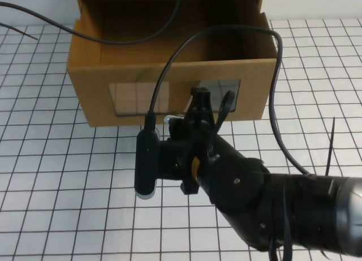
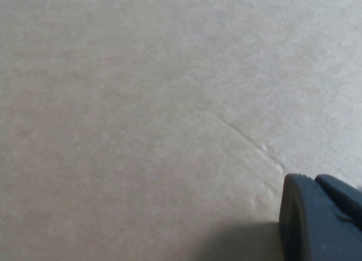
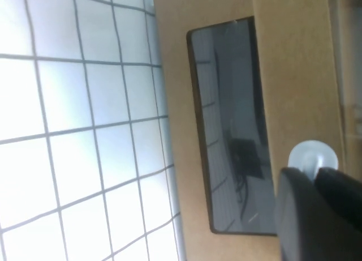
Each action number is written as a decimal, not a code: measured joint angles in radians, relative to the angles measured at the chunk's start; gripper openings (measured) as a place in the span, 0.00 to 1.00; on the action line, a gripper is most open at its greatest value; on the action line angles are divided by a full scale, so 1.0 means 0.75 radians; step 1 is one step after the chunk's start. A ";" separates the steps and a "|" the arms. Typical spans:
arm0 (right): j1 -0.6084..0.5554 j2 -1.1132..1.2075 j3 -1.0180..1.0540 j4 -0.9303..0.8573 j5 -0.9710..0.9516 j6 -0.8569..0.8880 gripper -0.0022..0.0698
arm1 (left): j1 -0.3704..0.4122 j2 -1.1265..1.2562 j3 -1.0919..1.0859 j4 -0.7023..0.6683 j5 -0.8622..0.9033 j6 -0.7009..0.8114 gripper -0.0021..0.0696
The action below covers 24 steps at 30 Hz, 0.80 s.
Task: Open the shoe box
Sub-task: 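Pull the top drawer of the cardboard box fully open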
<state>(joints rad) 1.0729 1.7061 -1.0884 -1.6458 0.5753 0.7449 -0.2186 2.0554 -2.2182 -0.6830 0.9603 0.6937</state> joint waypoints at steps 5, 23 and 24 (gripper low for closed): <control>0.031 -0.033 0.017 0.037 0.028 0.008 0.04 | 0.000 0.000 0.000 0.000 0.000 -0.006 0.03; 0.217 -0.062 0.092 0.164 0.139 0.008 0.04 | 0.000 0.000 0.000 0.000 0.000 -0.009 0.03; 0.225 -0.062 0.097 0.171 0.139 0.008 0.04 | 0.000 0.000 0.000 0.000 0.000 -0.009 0.03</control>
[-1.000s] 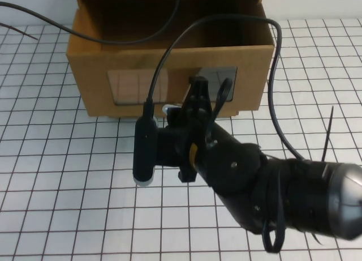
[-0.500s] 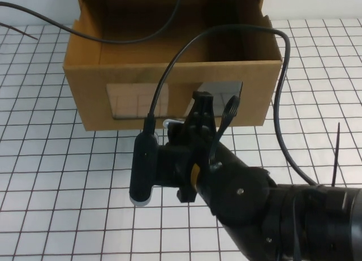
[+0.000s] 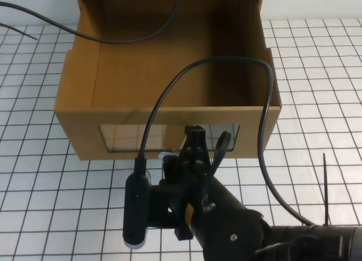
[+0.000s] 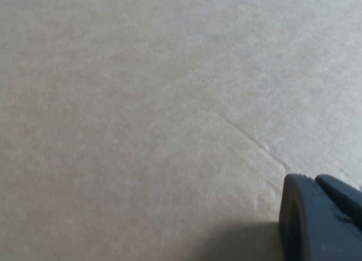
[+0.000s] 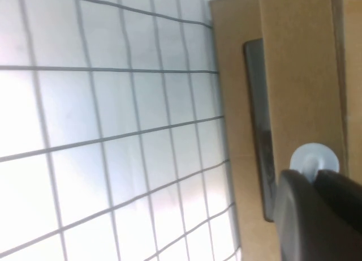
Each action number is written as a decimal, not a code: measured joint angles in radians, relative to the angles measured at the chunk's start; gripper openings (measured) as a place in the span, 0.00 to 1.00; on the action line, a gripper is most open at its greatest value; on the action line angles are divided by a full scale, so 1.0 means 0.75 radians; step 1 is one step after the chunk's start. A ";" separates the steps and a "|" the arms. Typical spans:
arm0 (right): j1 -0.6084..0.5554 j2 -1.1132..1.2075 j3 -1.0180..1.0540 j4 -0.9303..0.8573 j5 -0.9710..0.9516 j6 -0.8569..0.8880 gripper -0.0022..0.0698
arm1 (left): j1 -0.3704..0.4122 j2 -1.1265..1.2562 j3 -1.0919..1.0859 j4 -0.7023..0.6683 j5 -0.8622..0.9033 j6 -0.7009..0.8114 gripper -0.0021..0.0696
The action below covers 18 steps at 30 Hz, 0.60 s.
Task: Open the shoe box
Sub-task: 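Pull the top drawer of the cardboard box fully open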
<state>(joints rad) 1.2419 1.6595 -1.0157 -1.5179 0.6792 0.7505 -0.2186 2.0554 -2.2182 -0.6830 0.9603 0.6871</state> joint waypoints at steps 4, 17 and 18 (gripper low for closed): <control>0.004 0.000 0.000 0.006 0.003 0.024 0.04 | 0.000 0.000 0.000 0.002 0.000 0.000 0.03; 0.009 -0.001 0.000 0.037 0.140 0.146 0.21 | 0.000 0.000 0.000 -0.040 0.030 -0.003 0.03; 0.015 -0.001 0.000 0.052 0.144 0.146 0.22 | 0.000 0.000 0.000 -0.040 0.032 -0.003 0.03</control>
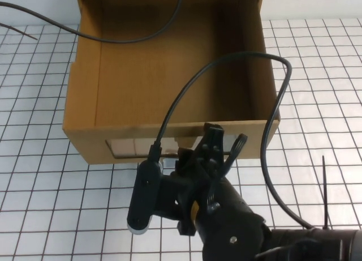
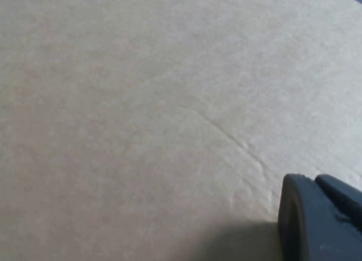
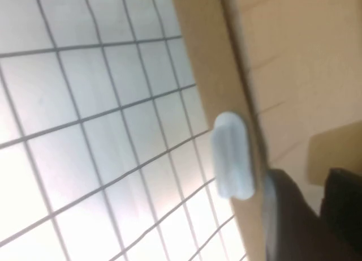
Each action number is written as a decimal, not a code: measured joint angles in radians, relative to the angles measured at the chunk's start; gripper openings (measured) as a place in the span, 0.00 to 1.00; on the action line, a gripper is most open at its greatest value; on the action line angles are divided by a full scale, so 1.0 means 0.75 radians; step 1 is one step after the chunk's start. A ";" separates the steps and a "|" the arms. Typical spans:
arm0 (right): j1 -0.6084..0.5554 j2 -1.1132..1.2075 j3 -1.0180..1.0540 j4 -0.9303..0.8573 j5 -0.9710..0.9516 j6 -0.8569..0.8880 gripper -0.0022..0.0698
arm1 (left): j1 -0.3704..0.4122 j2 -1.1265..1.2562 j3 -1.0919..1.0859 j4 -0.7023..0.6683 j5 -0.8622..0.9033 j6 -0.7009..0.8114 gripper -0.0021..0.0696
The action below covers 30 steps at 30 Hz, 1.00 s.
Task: Open the shoe box
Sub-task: 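Pull the top drawer of the cardboard box fully open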
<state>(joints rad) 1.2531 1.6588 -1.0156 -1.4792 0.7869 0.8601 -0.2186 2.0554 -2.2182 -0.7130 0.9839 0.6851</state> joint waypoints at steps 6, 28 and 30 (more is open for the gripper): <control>0.070 -0.063 0.000 0.148 0.021 -0.034 0.22 | 0.000 0.000 -0.043 0.003 0.083 0.000 0.03; -0.199 -0.701 -0.160 0.633 0.251 -0.195 0.02 | 0.000 -0.408 -0.237 0.365 0.382 -0.237 0.03; -0.314 -0.742 -0.160 0.690 0.251 -0.219 0.02 | 0.000 -0.466 -0.209 0.433 0.382 -0.263 0.03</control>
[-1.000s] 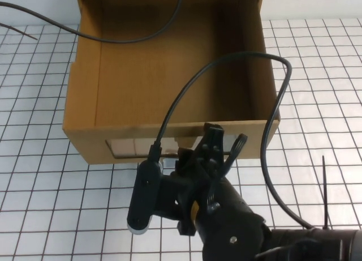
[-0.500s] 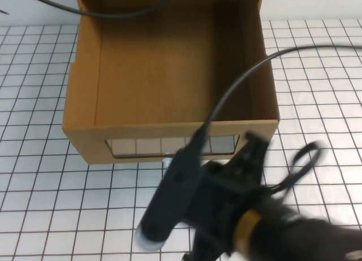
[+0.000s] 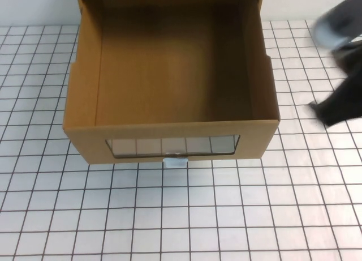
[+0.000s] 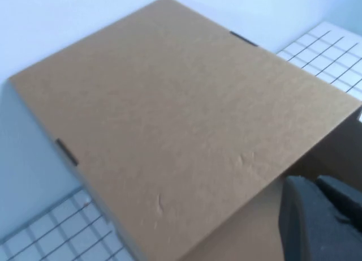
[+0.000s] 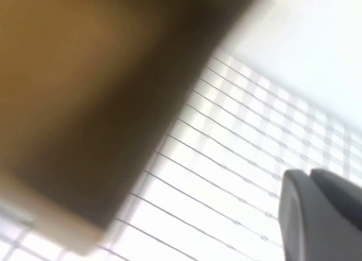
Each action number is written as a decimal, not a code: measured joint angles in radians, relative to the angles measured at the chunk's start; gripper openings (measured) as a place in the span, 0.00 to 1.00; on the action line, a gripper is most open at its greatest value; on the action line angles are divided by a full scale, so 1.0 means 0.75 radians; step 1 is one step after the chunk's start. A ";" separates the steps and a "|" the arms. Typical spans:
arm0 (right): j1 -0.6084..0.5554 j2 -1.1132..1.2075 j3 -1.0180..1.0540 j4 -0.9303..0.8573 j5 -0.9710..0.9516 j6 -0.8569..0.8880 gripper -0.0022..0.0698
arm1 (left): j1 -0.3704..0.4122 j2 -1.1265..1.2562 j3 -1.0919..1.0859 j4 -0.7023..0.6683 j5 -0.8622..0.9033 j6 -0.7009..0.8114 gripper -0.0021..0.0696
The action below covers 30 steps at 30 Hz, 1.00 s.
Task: Open the shoe box
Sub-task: 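Pull the top drawer of the cardboard box fully open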
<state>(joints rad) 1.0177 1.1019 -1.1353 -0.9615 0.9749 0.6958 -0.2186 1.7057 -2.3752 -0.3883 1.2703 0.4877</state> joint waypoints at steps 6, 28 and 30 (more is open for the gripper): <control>-0.405 -0.133 0.015 0.295 -0.134 -0.152 0.01 | 0.000 -0.329 0.372 0.100 -0.076 -0.021 0.03; -0.787 -0.586 0.844 0.681 -1.112 -0.233 0.01 | 0.000 -1.934 2.752 0.057 -1.481 -0.015 0.03; -0.789 -0.589 0.896 0.686 -1.159 -0.231 0.01 | 0.000 -1.994 2.864 0.001 -1.504 -0.017 0.03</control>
<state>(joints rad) 0.4258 0.6598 -0.4632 -0.4471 0.1058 0.5228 -0.2186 0.2101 -0.2269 -0.3873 0.1426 0.4752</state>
